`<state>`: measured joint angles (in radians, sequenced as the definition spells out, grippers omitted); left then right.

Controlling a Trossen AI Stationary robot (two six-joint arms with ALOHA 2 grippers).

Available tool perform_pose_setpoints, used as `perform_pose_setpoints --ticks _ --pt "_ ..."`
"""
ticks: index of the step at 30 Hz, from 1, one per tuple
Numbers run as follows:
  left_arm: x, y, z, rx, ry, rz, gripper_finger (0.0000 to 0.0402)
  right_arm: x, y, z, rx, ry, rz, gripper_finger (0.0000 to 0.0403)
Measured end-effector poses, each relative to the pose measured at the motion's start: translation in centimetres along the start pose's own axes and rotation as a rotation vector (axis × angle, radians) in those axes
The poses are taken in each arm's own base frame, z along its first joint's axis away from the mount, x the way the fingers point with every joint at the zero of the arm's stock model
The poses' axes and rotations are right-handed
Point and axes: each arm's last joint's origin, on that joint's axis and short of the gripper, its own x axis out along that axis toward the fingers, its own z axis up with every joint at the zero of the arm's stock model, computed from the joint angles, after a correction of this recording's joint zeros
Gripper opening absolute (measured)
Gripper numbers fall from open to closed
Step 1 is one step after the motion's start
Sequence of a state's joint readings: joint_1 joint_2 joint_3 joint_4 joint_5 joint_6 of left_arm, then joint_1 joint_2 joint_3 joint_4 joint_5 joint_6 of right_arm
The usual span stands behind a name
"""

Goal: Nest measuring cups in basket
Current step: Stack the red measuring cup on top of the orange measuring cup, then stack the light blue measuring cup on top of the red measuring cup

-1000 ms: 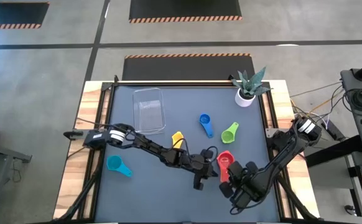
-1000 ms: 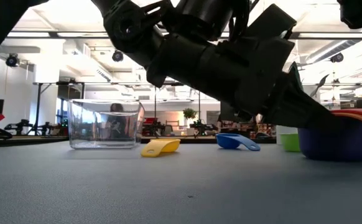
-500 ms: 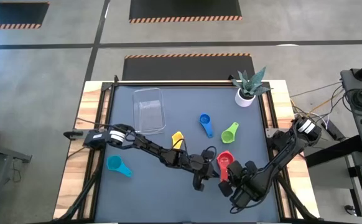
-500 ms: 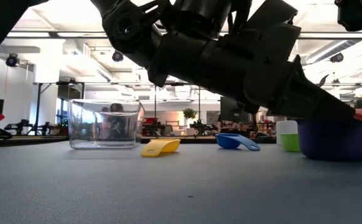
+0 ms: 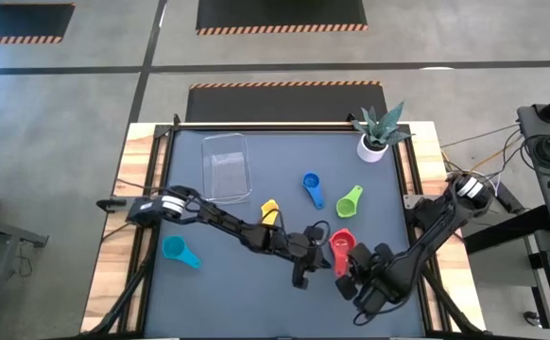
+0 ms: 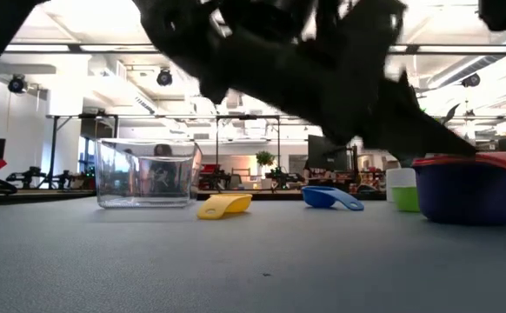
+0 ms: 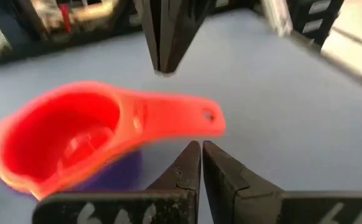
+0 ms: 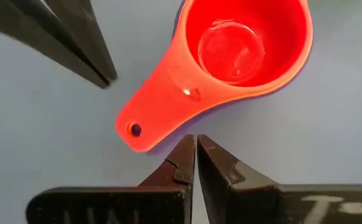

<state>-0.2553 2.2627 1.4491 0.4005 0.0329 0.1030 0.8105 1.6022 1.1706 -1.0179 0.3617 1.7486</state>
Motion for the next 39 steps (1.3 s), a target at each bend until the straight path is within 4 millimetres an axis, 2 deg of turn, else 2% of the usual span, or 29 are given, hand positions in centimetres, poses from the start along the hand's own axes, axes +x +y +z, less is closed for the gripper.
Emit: perform_pose_setpoints --ticks 5,12,17,22,31,36,39 --pt "-3.0 -0.5 2.7 0.046 -0.059 -0.005 0.0 -2.4 -0.5 0.7 -0.069 0.014 0.084 0.0008" --pt "-10.4 -1.7 7.2 0.093 -0.195 -0.015 0.0 -6.0 -1.9 3.4 -0.213 -0.146 0.218 0.0009" --pt "-15.4 -2.3 8.8 0.066 -0.274 -0.009 0.0 -7.4 -3.0 6.1 -0.312 -0.261 0.239 0.0008" --pt "-19.2 -2.9 9.3 0.032 -0.338 -0.03 0.0 -7.4 -3.2 9.2 -0.405 -0.32 0.227 0.0008" --pt "-22.6 -3.8 8.9 -0.055 -0.354 0.013 0.0 -6.5 -1.9 13.8 -0.568 -0.426 0.275 0.0008" --pt "-22.9 -4.2 8.2 -0.151 -0.29 -0.013 0.0 -6.2 -1.8 14.7 -0.658 -0.467 0.242 0.0008" --pt "-22.8 -4.3 7.4 -0.302 -0.187 -0.029 0.0 -6.1 -1.6 14.7 -0.72 -0.492 0.241 0.0008"
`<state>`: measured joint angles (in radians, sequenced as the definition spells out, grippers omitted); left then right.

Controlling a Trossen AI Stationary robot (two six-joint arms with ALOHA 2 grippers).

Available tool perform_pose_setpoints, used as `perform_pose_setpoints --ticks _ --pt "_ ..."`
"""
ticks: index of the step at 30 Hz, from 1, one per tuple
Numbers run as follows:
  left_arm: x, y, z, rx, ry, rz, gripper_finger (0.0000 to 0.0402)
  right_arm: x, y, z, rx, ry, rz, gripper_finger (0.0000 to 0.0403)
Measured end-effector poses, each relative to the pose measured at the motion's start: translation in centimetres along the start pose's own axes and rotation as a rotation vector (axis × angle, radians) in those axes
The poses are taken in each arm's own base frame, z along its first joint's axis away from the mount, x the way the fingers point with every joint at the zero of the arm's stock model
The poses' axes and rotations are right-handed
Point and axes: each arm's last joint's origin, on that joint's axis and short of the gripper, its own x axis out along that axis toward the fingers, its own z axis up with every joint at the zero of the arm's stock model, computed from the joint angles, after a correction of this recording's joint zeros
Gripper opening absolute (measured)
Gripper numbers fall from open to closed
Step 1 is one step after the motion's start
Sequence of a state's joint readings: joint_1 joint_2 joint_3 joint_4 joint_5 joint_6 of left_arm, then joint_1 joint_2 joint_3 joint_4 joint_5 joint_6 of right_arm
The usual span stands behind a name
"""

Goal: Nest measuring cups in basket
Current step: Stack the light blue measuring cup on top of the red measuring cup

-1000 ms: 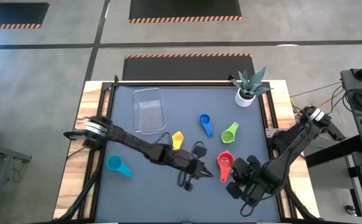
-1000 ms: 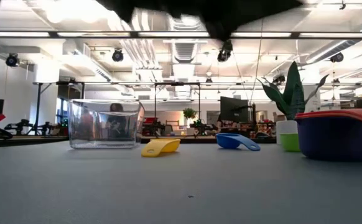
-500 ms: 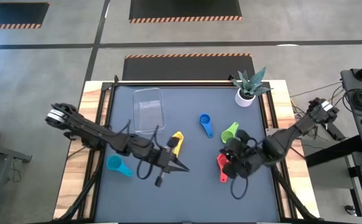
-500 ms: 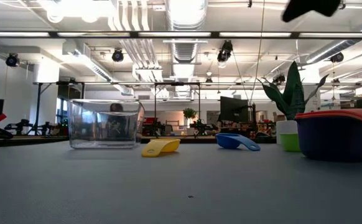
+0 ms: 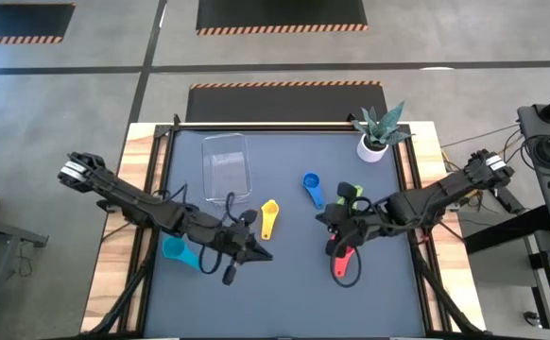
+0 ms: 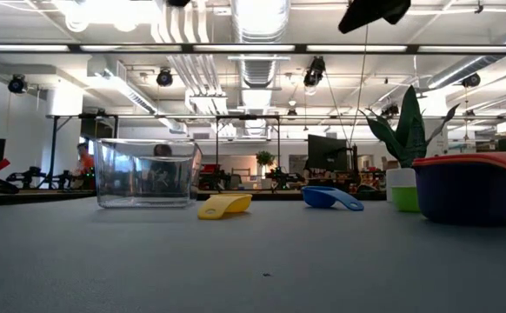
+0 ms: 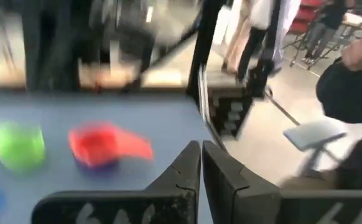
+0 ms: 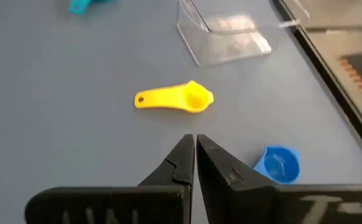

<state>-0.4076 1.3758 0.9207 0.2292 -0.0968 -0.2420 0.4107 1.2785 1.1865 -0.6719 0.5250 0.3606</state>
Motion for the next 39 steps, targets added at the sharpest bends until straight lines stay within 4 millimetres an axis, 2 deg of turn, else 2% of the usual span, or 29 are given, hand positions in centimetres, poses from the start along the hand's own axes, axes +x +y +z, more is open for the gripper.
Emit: perform_pose_setpoints --ticks 3,7,10,14,18,21,33,39 --pt "-0.5 0.2 -1.4 -0.28 0.231 0.09 0.0 0.0 0.2 0.3 -0.037 -0.034 0.013 0.0009" --pt "-2.8 0.0 -4.6 -0.613 0.659 0.414 0.0 0.0 0.2 0.4 -0.082 -0.042 0.015 0.0008" --pt "-5.2 -0.5 -6.3 -0.739 0.876 0.664 0.0 0.1 0.2 0.3 -0.107 -0.042 0.014 0.0009" --pt "-7.8 -1.4 -7.6 -0.796 1.024 0.88 0.0 0.2 0.2 0.1 -0.116 -0.037 0.012 0.0009" --pt "-9.0 -1.5 -8.4 -0.85 1.03 0.966 0.0 0.3 0.2 -0.1 -0.12 -0.029 0.01 0.0009" --pt "-9.3 -1.2 -8.6 -0.866 0.963 1.013 0.0014 0.4 0.2 -0.2 -0.123 -0.025 0.009 0.0009" --pt "-10.2 -0.1 -11.2 -0.929 0.913 1.193 0.0161 0.5 0.1 -0.6 -0.201 0.002 0.002 0.0009" --pt "-10.5 -0.2 -12.0 -0.952 0.857 1.259 0.0201 0.6 0.1 -0.7 -0.238 0.004 0.002 0.0009"
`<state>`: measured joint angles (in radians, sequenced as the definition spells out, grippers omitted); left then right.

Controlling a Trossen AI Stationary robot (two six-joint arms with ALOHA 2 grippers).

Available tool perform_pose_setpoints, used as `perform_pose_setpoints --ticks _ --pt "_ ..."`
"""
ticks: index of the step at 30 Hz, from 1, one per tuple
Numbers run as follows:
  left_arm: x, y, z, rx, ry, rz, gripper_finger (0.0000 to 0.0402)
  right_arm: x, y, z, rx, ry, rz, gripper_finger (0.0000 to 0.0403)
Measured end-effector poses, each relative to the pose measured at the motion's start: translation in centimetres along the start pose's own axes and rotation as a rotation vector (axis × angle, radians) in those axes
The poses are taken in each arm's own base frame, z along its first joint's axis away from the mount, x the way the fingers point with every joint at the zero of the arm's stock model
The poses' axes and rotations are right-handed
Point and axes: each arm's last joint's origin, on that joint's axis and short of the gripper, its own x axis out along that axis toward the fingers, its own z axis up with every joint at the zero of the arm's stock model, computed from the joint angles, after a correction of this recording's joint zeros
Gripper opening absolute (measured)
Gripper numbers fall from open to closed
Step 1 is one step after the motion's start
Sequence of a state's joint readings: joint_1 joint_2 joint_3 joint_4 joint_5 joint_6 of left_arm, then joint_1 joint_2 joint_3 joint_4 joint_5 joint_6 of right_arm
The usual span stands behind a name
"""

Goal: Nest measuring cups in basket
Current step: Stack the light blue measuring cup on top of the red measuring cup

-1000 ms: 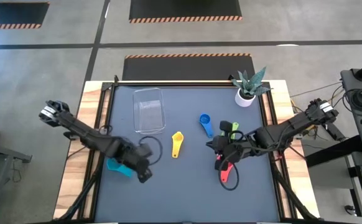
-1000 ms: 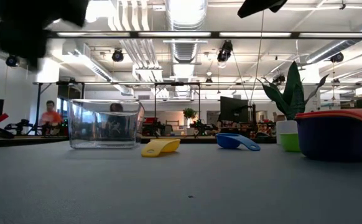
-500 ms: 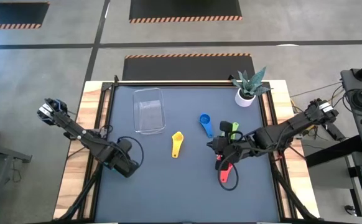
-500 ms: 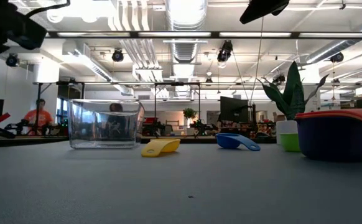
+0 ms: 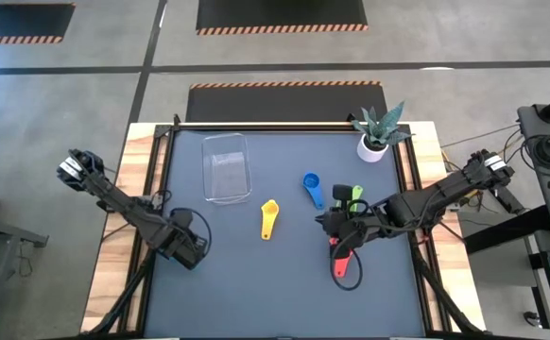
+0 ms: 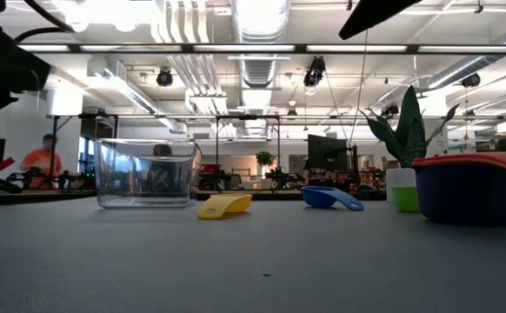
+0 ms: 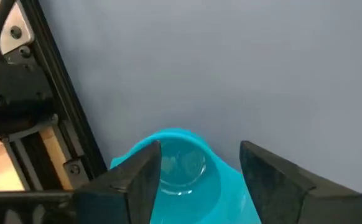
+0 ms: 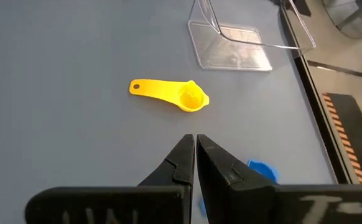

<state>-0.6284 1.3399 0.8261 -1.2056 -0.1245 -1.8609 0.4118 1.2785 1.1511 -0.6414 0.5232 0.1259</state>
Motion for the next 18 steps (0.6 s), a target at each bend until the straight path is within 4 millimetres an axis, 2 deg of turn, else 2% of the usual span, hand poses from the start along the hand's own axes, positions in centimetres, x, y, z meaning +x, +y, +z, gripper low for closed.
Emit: perform_pose_setpoints --ticks 6,18 --pt "0.1 0.2 -0.7 -0.12 -0.076 -0.037 0.0206 0.0 0.0 0.0 -0.051 0.0 0.0 0.0009" --pt "1.2 1.0 -1.3 -0.214 -0.132 -0.042 0.0206 0.0 0.0 0.0 -0.06 0.001 0.0 0.0009"
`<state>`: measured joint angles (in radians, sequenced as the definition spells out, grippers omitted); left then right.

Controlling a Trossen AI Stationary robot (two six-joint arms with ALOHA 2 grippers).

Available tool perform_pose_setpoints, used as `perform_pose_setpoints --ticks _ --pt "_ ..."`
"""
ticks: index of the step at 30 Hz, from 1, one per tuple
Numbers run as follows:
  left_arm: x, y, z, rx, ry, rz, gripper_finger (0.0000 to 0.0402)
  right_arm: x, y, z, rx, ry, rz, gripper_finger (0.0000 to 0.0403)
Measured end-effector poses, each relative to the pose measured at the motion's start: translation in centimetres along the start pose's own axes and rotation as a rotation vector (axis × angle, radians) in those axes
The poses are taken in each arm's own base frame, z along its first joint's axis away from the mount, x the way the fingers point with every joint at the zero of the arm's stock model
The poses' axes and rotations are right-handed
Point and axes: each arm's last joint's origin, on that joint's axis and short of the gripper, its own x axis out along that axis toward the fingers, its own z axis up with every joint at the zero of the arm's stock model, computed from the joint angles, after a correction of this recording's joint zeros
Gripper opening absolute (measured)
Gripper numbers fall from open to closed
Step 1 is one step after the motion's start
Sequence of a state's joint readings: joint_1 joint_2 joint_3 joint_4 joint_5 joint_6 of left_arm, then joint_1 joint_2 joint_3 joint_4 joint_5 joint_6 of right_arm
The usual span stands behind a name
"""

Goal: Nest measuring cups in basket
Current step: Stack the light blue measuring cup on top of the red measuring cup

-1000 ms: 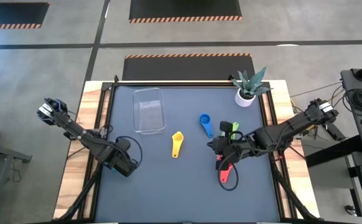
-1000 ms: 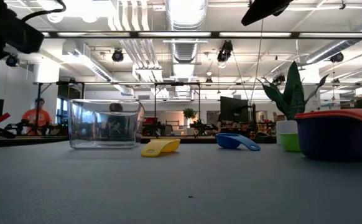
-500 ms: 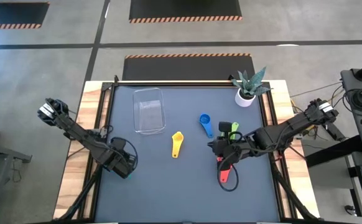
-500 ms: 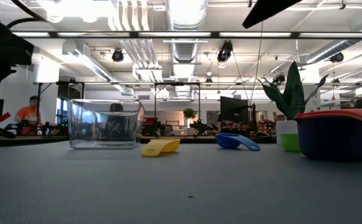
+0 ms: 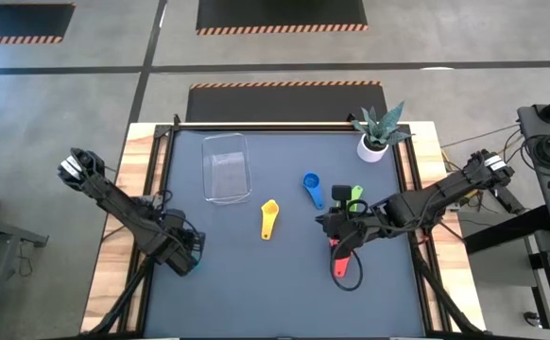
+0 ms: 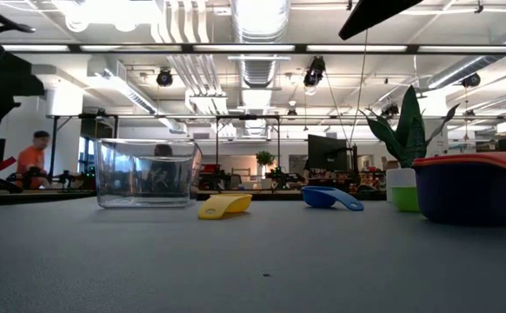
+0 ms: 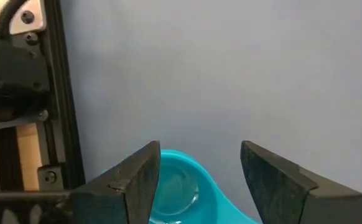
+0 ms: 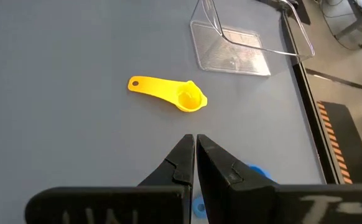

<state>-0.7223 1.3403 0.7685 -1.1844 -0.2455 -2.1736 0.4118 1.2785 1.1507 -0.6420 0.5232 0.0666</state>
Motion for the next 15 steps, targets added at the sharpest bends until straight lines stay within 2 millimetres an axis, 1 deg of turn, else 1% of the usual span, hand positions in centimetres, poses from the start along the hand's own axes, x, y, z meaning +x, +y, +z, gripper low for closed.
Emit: perform_pose_setpoints --ticks 4,8,15 --pt "-0.1 -0.2 -0.1 -0.009 0.006 -0.02 0.0206 0.0 0.0 0.0 0.0 0.001 0.0 0.0009" --pt "0.0 -0.3 -0.8 -0.032 0.027 -0.049 0.0203 0.0 0.0 -0.1 -0.002 0.007 -0.001 0.0009" --pt "1.3 -0.9 -2.0 -0.035 -0.007 0.018 0.0184 0.0 0.0 -0.1 -0.013 0.008 0.0 0.0009"
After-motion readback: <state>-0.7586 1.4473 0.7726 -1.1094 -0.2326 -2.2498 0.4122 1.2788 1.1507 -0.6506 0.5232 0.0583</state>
